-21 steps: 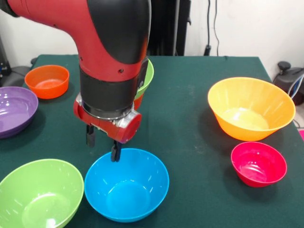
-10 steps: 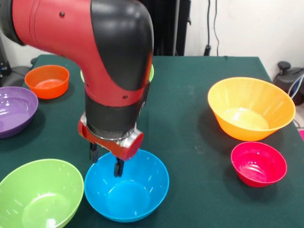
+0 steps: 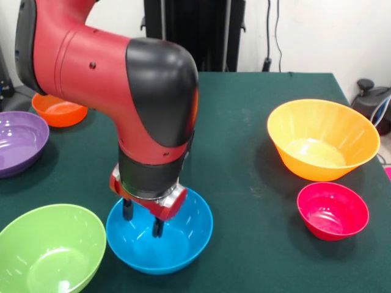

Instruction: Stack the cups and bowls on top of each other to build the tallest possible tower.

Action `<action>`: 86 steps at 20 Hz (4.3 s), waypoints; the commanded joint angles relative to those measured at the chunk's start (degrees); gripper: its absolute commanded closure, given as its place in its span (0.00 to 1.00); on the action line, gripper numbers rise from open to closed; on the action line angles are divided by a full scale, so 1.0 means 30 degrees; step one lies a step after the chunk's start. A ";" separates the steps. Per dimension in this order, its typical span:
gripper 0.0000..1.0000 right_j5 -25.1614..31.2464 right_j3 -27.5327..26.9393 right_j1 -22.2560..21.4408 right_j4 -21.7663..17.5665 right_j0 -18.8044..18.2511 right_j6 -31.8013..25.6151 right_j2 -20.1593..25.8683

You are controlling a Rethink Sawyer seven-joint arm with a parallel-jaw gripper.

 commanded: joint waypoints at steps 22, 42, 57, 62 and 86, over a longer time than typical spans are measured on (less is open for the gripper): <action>0.00 0.4112 -0.1266 -0.2290 -0.0112 0.0652 0.1406 -0.0934; 0.00 -0.0032 0.2792 -0.2270 -0.0528 0.0129 0.1777 -0.0588; 0.00 -0.1110 0.6066 -0.3201 -0.0311 -0.0035 0.1327 0.0038; 0.00 -0.1941 0.5980 -0.2865 -0.0226 -0.0177 0.1331 0.0268; 0.00 -0.0439 0.2561 -0.3321 0.0040 0.0173 -0.0501 0.1302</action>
